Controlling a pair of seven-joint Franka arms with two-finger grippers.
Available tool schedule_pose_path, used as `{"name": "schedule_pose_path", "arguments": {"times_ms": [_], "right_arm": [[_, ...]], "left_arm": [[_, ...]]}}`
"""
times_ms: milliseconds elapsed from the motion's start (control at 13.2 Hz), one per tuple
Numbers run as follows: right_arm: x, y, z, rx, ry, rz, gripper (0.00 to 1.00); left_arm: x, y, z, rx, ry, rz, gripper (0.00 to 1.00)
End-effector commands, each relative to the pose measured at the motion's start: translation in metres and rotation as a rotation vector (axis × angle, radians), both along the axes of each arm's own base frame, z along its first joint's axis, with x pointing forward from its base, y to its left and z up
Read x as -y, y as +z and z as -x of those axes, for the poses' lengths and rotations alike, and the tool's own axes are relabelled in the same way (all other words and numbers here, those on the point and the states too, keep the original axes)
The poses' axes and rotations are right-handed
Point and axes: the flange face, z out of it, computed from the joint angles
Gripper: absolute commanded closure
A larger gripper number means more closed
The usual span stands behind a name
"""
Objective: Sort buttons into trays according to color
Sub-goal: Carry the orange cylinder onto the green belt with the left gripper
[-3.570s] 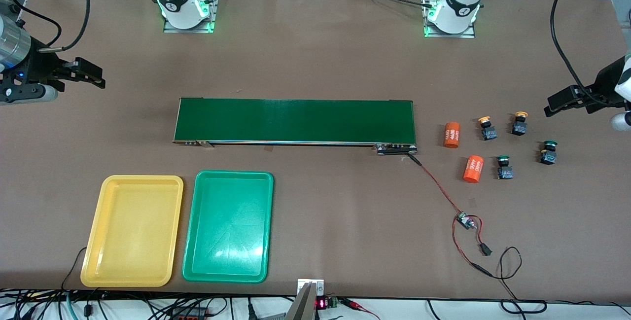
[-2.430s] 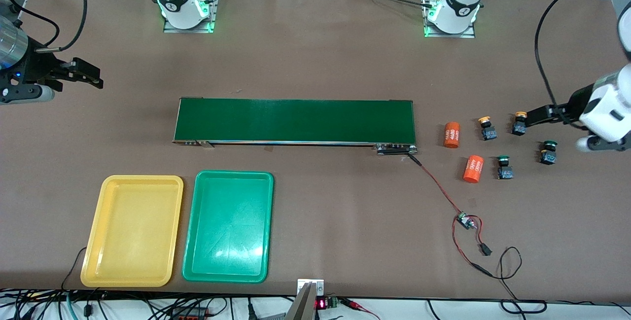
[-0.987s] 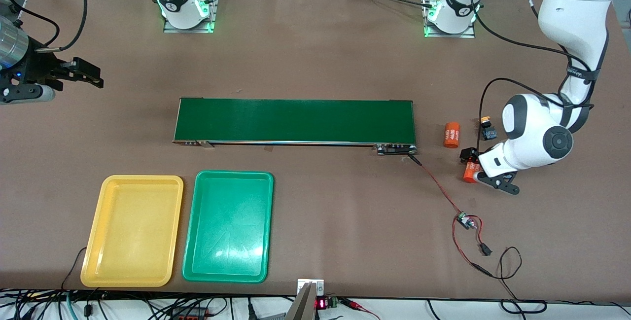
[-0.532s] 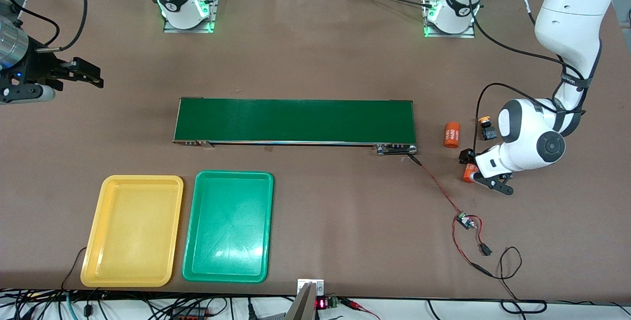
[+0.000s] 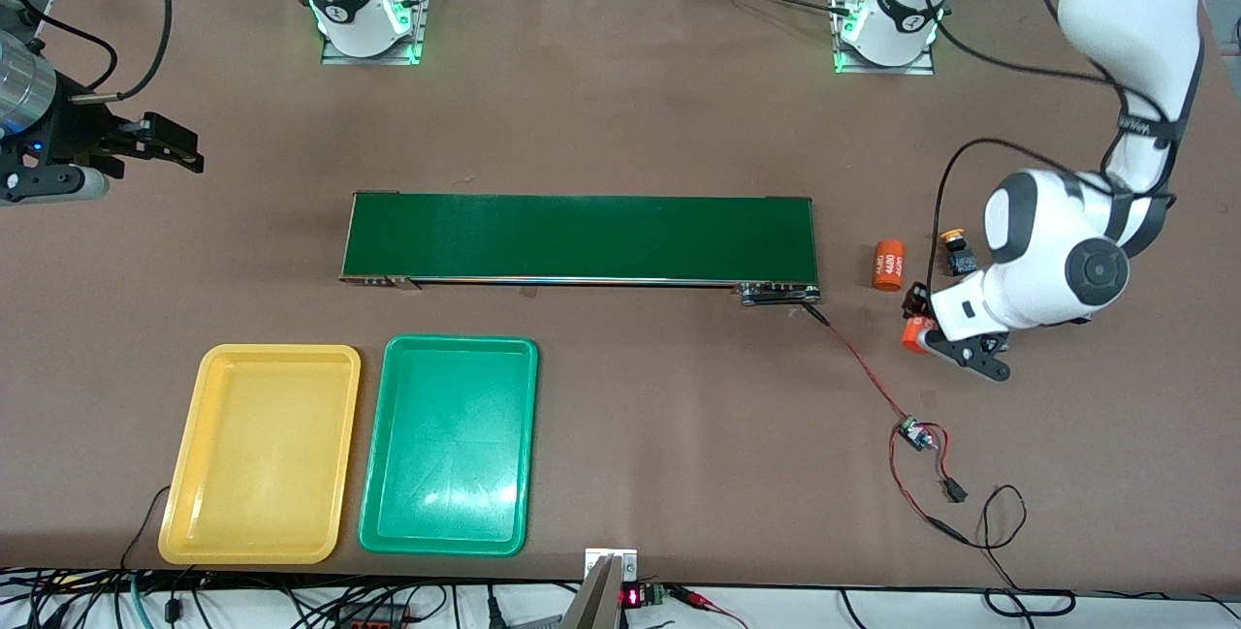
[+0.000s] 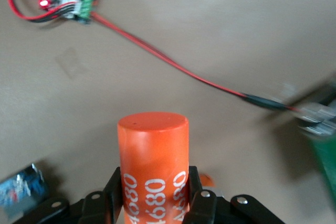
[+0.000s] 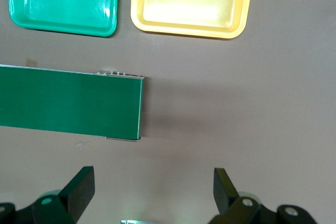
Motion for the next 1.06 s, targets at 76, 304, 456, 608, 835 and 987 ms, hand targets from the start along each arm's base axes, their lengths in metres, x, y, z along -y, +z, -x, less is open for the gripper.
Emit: {"name": "schedule_pose_path", "arguments": {"times_ms": [76, 304, 456, 608, 835, 987], "right_arm": [[0.002, 0.004, 0.002, -0.002, 0.009, -0.019, 0.00], [0.002, 0.003, 0.002, -0.003, 0.009, -0.019, 0.00], [0.002, 0.004, 0.002, -0.002, 0.009, -0.019, 0.00], [0.002, 0.004, 0.002, -0.002, 0.009, -0.019, 0.00], [0.002, 0.003, 0.002, -0.003, 0.009, -0.019, 0.00], [0.002, 0.004, 0.002, -0.003, 0.009, -0.019, 0.00]], "left_arm": [[0.078, 0.034, 0.043, -0.121, -0.148, 0.020, 1.00], [0.143, 0.032, 0.087, -0.148, -0.363, 0.042, 1.00], [0.164, 0.027, 0.093, -0.116, -0.576, 0.091, 1.00], [0.170, 0.022, 0.093, -0.090, -0.788, 0.141, 1.00], [0.184, 0.000, 0.105, -0.088, -0.975, 0.188, 1.00], [0.203, -0.022, 0.123, -0.048, -1.065, 0.206, 1.00]]}}
